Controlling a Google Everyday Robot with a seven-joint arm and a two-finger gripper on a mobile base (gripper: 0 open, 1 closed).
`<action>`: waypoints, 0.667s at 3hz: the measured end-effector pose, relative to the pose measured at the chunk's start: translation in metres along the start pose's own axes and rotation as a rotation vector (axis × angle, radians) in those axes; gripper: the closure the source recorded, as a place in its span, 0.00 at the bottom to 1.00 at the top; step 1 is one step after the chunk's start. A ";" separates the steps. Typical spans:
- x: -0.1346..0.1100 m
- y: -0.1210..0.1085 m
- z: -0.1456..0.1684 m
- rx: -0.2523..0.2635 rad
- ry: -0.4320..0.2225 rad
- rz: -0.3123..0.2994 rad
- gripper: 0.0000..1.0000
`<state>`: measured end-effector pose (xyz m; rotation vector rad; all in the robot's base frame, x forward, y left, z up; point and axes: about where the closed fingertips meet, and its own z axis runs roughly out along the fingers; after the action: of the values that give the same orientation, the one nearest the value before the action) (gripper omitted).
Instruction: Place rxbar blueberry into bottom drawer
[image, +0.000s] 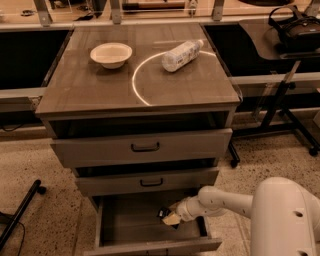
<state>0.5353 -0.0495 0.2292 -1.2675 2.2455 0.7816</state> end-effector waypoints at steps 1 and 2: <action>0.005 -0.007 0.017 -0.026 -0.024 0.016 0.58; 0.005 -0.010 0.025 -0.042 -0.037 0.018 0.36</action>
Offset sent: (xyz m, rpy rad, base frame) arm 0.0162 0.0109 -0.0282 0.0758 0.0201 0.0064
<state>0.5439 -0.0400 0.2055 -1.2434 2.2244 0.8564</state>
